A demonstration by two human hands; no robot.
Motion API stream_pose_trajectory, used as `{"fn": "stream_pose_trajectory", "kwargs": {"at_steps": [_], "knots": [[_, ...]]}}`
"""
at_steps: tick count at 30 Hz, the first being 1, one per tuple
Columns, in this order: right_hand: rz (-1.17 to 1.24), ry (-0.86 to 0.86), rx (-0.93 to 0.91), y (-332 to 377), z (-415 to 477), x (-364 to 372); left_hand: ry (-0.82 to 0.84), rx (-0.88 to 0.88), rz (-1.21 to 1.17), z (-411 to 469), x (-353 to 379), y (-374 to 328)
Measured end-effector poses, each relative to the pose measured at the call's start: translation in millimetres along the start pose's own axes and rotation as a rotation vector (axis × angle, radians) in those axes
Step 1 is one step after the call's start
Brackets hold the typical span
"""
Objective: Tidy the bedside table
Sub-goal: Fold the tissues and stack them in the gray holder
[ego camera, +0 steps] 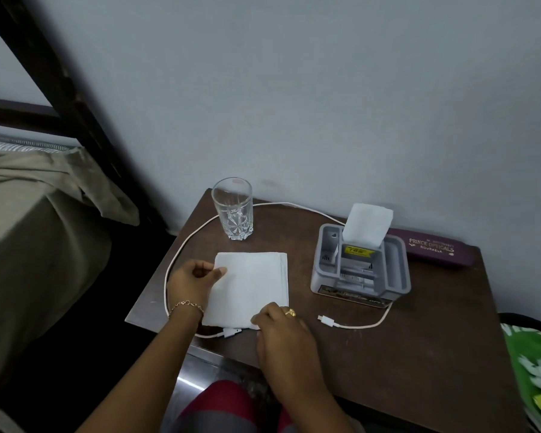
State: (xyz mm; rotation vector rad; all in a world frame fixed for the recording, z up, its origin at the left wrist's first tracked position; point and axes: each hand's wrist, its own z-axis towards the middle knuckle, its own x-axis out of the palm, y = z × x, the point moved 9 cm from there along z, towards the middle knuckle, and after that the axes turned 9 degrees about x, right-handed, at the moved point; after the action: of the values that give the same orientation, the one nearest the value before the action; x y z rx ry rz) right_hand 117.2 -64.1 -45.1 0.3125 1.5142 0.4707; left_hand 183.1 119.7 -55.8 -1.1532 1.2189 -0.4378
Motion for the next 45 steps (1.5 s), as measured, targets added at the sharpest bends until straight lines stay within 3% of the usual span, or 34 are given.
{"fn": "stream_pose_trajectory", "kwargs": {"at_steps": [8, 13, 17, 20, 22, 25, 32, 38, 41, 45], "knots": [[0.010, 0.011, -0.009, 1, -2, -1, 0.068, 0.051, 0.195, -19, -6, 9], [0.107, -0.040, 0.006, 2, -7, -17, 0.188, 0.127, 0.003, -18, 2, -28], [0.748, -0.057, 0.435, -38, -2, -60, 0.393, -0.002, -0.516, -34, 13, -73], [1.348, 0.180, 0.699, -46, -2, -63, 0.615, -0.111, -0.878, -68, 19, -121], [1.673, 0.379, 0.717, -25, -5, -68, 0.684, -0.117, -0.999, -88, 15, -146], [1.869, 0.486, 0.572, -1, -8, -95, 0.694, -0.056, -0.987, -101, 9, -158], [1.573, 0.276, 0.616, -38, -25, -138, 0.585, 0.045, -0.607, -107, -4, -136], [1.515, 0.245, 0.533, -42, -32, -165, 0.555, 0.083, -0.612, -116, -1, -141], [1.443, 0.200, 0.594, -55, -33, -150, 0.546, 0.027, -0.585, -115, 10, -131], [1.203, 0.086, 0.658, -68, -36, -137, 0.431, 0.120, -0.363, -114, 17, -118]]}}
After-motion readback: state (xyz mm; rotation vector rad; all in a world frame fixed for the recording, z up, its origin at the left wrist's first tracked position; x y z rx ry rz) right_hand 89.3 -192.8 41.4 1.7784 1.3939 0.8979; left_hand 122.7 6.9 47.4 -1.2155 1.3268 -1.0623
